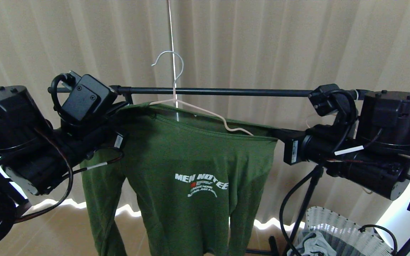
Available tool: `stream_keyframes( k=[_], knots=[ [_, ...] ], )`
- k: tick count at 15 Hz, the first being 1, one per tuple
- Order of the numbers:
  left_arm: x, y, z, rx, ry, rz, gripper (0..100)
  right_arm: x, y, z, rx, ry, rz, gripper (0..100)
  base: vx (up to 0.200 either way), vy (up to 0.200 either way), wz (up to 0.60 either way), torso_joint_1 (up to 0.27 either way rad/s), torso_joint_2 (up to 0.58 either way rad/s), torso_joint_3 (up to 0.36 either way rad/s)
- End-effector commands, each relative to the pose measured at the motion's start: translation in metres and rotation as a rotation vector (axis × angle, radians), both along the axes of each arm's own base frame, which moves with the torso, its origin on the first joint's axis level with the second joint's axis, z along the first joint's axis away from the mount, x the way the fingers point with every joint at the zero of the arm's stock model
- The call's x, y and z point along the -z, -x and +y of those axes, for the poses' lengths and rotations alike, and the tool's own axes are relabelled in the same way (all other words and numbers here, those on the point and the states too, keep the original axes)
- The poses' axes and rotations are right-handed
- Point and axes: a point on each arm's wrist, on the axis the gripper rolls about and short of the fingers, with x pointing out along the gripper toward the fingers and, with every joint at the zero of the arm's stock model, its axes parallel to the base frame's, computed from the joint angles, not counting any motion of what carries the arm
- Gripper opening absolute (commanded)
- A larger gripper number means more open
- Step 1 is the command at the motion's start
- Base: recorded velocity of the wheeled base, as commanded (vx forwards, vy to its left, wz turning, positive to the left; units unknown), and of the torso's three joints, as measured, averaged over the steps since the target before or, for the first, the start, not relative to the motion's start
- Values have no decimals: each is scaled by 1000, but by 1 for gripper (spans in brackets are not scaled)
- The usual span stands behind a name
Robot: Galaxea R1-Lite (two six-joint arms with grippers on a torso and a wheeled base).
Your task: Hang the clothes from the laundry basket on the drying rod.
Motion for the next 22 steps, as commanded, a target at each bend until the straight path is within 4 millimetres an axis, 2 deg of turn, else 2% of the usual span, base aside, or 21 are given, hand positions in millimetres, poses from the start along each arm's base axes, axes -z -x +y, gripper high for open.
stream_keyframes(
  k=[1, 4, 9, 10, 13, 15, 19, 22],
  knots=[
    [3, 1, -4, 19, -6, 9, 0, -14, 2, 12, -45, -26, -36, 0, 0, 0, 0, 0, 0, 0],
    [11, 4, -15, 55, -32, 34, 0, -18, 8, 26, -100, -33, -46, 0, 0, 0, 0, 0, 0, 0],
    [12, 3, -15, 53, -36, 36, 0, -14, 14, 24, -107, -10, -17, 0, 0, 0, 0, 0, 0, 0],
    [12, 3, -15, 53, -35, 34, 0, -11, 16, 23, -109, 0, -3, 100, 0, 0, 0, 0, 0, 0],
    [11, 3, -15, 50, -31, 31, 0, -5, 18, 21, -107, 9, 11, 100, 0, 0, 0, 0, 0, 0],
    [8, 2, -12, -5, -14, 2, 0, 6, 29, 13, -107, 21, 28, 100, 0, 0, 0, 0, 0, 0],
    [19, -5, -15, -53, -5, -12, 0, -3, 53, 9, -187, -11, -3, 100, 0, 0, 0, 0, 0, 0],
    [30, -11, -17, -72, 3, -19, 0, -1, 70, 4, -320, -22, 9, 100, 0, 0, 0, 0, 0, 0]
  ],
)
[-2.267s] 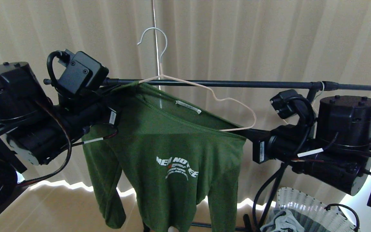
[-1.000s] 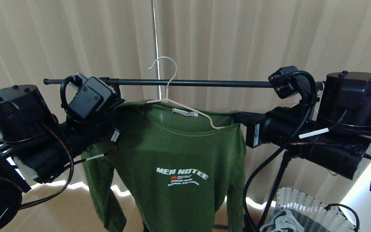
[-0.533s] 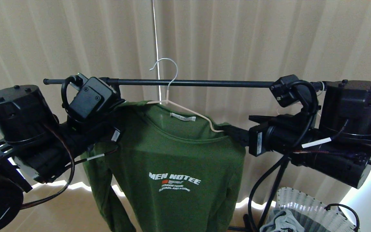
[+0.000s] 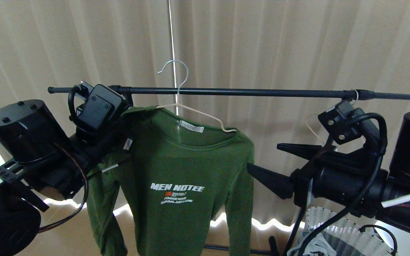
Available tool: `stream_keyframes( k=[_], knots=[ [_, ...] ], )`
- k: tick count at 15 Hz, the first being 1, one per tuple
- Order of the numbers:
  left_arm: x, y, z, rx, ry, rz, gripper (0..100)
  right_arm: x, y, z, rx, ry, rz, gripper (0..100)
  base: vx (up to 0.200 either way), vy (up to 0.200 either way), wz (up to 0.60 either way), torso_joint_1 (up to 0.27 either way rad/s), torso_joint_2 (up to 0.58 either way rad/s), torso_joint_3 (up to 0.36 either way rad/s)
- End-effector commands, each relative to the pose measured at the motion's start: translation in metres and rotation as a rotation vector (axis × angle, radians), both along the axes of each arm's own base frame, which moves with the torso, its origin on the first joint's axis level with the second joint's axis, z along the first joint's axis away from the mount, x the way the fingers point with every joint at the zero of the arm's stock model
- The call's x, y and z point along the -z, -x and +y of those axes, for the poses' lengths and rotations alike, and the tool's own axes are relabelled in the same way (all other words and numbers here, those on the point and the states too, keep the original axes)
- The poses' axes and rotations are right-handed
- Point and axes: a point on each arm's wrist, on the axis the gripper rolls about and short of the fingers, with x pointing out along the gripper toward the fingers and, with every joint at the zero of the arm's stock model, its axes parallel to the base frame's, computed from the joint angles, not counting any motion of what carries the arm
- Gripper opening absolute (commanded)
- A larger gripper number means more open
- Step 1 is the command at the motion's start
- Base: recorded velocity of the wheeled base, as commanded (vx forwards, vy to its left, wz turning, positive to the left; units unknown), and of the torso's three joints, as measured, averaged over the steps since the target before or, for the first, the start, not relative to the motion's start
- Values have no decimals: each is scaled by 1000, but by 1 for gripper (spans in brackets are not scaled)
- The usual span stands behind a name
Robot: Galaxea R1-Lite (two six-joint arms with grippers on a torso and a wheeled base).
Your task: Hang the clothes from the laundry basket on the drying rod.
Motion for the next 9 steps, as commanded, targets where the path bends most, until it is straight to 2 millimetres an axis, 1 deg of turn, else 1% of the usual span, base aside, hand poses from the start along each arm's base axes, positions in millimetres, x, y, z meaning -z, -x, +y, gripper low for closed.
stream_keyframes(
  k=[1, 3, 4, 6, 7, 8, 9],
  knots=[
    [13, -3, -4, 7, -7, 18, 0, -7, 6, -4, -22, 6, -45, 100, 0, 0, 0, 0, 0, 0],
    [13, 1, -11, 40, 0, 13, 0, -7, 2, -4, -24, 39, -72, 100, 0, 0, 0, 0, 0, 0],
    [13, 5, -16, 64, 12, 14, 0, -2, -4, -1, -31, 83, -98, 100, 0, 0, 0, 0, 0, 0],
    [13, 7, -20, 84, 24, 18, 0, -2, -16, 2, -20, 119, -184, 100, 0, 0, 0, 0, 0, 0],
    [12, 9, -22, 97, 38, 17, 0, -3, -23, 2, -12, 163, -229, 100, 0, 0, 0, 0, 0, 0],
    [11, 14, -25, 117, 44, 18, 0, -3, -28, 2, -10, 211, -260, 100, 0, 0, 0, 0, 0, 0],
    [10, 15, -27, 125, 47, 16, 0, -2, -29, 3, -11, 220, -262, 100, 0, 0, 0, 0, 0, 0]
  ],
)
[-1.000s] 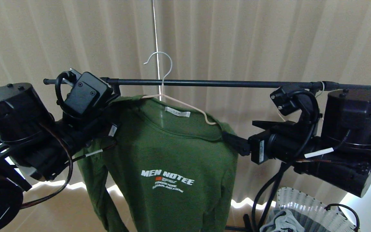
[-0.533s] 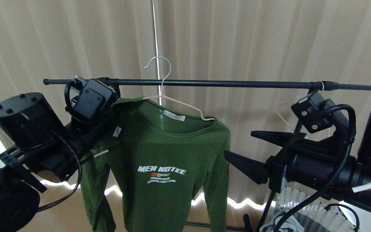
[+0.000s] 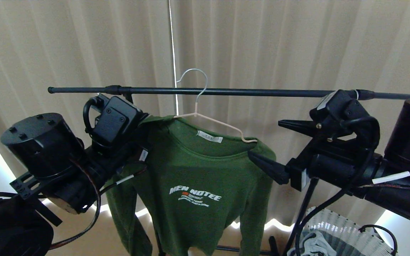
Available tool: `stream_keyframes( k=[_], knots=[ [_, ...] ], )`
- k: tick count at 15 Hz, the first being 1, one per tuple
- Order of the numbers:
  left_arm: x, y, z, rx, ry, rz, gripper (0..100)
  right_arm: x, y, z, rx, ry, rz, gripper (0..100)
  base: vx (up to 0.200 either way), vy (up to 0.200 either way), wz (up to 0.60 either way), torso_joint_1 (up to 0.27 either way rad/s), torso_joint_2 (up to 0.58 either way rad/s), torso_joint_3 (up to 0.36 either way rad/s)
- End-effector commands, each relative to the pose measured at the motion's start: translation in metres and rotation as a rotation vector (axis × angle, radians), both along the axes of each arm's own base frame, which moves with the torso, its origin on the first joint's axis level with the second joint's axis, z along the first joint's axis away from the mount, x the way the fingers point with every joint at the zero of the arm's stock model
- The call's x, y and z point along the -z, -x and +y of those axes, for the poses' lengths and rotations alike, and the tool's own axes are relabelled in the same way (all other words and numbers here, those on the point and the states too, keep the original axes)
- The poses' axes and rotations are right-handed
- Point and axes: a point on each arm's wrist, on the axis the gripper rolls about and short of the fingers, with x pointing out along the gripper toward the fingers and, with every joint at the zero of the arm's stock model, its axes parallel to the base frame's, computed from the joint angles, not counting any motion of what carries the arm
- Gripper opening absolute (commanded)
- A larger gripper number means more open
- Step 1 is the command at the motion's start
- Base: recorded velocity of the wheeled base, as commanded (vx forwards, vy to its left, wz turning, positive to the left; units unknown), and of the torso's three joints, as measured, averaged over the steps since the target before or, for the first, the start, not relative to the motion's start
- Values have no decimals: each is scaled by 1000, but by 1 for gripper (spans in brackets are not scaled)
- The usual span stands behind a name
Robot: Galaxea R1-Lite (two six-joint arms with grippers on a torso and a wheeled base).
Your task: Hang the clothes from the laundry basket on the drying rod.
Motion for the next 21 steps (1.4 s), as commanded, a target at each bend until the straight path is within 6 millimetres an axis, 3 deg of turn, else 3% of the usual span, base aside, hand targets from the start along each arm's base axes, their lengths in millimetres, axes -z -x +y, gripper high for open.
stream_keyframes(
  k=[1, 6, 14, 15, 21],
  knots=[
    [-2, 9, -5, 31, 5, -4, 0, 8, -12, 6, 20, 47, 6, 100, 0, 0, 0, 0, 0, 0],
    [-2, 17, -8, 54, 4, -1, 0, 4, -35, 22, 102, 68, -32, 100, 0, 0, 0, 0, 0, 0],
    [-3, 22, -12, 82, 27, 3, 0, 9, -53, 37, 120, 121, -51, 100, 0, 0, 0, 0, 0, 0],
    [-3, 22, -13, 82, 28, 2, 0, 9, -53, 37, 118, 122, -52, 0, 0, 0, 0, 0, 0, 0],
    [0, 20, -14, 82, 21, 11, 0, 8, -51, 37, 120, 119, -56, 0, 0, 0, 0, 0, 0, 0]
  ],
)
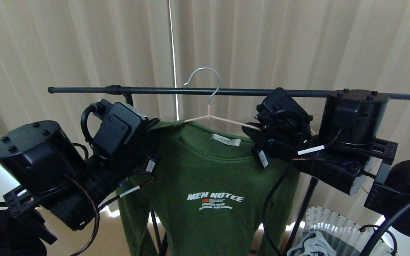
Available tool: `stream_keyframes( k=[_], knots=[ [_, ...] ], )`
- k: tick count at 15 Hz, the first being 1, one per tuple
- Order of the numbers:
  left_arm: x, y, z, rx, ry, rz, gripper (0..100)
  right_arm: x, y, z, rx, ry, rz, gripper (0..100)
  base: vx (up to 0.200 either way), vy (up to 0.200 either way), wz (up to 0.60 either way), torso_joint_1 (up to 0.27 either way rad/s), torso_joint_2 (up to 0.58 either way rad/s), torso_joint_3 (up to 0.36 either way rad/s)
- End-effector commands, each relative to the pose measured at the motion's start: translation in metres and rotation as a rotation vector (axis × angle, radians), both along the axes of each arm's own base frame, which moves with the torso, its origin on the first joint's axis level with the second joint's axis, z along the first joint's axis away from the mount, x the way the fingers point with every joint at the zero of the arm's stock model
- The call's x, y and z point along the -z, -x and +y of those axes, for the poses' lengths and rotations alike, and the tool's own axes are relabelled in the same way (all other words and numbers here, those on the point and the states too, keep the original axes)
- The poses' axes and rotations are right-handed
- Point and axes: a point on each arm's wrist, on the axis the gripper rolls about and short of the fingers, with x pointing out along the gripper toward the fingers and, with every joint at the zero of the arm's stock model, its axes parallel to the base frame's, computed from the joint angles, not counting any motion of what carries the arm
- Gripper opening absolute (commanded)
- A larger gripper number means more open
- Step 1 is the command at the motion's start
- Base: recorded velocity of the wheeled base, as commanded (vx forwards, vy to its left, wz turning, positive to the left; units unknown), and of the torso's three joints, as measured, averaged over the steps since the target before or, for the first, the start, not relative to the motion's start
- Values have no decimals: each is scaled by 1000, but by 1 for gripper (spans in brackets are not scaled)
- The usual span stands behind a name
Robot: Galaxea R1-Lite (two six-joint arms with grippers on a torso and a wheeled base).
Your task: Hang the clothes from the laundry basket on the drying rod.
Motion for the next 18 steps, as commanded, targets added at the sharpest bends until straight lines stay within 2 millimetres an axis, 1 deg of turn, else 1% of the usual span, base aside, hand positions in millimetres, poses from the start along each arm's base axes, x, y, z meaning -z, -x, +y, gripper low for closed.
stream_keyframes(
  k=[1, 5, 6, 9, 11, 12, 14, 15, 16, 18],
  knots=[
    [1, -1, 0, -3, -2, 0, 0, -1, 2, 0, -2, -1, -2, 0, 0, 0, 0, 0, 0, 0],
    [-1, 0, 2, -4, 13, 3, 0, -6, 6, -2, 15, -9, -17, 0, 0, 0, 0, 0, 0, 0],
    [-2, 1, 1, 5, 15, 3, 100, -5, 6, -3, 18, -10, -18, 0, 0, 0, 0, 0, 0, 0],
    [-1, 1, 0, 96, 36, 16, 100, -11, 12, -8, 25, -17, -28, 0, 0, 0, 0, 0, 0, 0],
    [-7, 4, 3, 96, 44, 1, 100, -11, 16, -19, 53, -13, -26, 0, 0, 0, 0, 0, 0, 0],
    [-10, 9, 5, 100, 43, 6, 100, -9, 18, -26, 80, 0, -14, 0, 0, 0, 0, 0, 0, 0],
    [-9, 26, 14, 117, 11, 61, 100, -7, 18, -38, 117, 10, -2, 0, 0, 0, 0, 0, 0, 0],
    [-12, 38, 20, 171, 5, 98, 100, -8, 14, -46, 149, 7, -6, 0, 0, 0, 0, 0, 0, 0],
    [-16, 47, 26, 182, 14, 137, 100, -11, 13, -52, 168, 2, -13, 0, 0, 0, 0, 0, 0, 0],
    [-17, 60, 38, 167, 62, 250, 100, -17, 16, -59, 182, -15, -30, 0, 0, 0, 0, 0, 0, 0]
  ],
)
